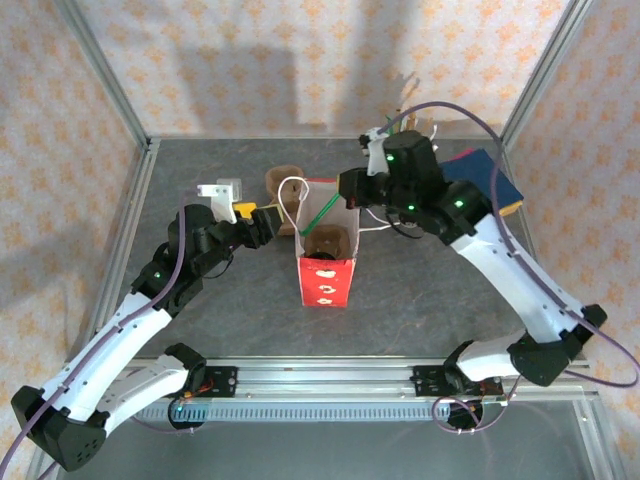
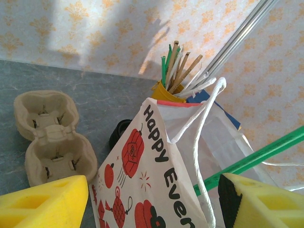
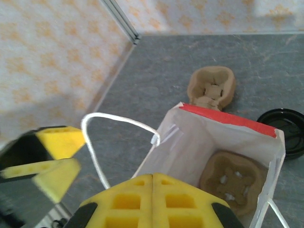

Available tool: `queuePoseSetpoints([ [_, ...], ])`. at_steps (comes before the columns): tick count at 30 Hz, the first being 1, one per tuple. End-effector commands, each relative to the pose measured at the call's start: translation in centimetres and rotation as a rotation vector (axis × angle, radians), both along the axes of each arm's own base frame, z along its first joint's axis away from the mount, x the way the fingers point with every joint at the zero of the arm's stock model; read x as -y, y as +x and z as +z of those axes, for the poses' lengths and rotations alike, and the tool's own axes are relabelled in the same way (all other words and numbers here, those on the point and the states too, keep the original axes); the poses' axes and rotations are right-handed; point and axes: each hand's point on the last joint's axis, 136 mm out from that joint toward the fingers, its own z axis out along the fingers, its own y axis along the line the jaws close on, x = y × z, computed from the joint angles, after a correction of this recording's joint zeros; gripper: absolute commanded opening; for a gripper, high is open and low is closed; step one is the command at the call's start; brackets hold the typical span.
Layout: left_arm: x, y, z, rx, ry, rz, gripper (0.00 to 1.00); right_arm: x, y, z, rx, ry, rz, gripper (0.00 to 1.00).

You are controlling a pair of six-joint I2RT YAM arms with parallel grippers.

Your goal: Pack the takeout coffee

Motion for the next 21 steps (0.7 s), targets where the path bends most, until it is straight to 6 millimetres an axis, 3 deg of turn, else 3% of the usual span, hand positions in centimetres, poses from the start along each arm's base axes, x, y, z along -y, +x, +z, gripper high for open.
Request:
queuePoseSetpoints([
  [1,-0.3,-0.1,0.2,0.011,-0.013,0.002,0.74,0.4,0.9,0.7,0.062,-0.059,-0.065,0.00],
  [8,-0.2,-0.1,0.0,0.008,-0.014,0.001,0.74,-1.7,1.4,0.6,0.057,-0.043,-0.056,0.02],
  [12,-0.4,-0.3,0.0,0.009,-0.014,0.006,0.74,-1.4,2.0,1.5,0.083,-0.046,-0.087,0.22],
  [16,-0.6,-0.4,-0.1,0.012,-0.017,0.010,0.74,2.1,3.7,2.3,0.125,-0.119,-0.249,0.47],
  [21,-0.6,-0.4,-0.2,0.011,-0.012,0.011,0.74,8.3,6.2,2.6,0.120,-0.118,-0.406,0.51],
])
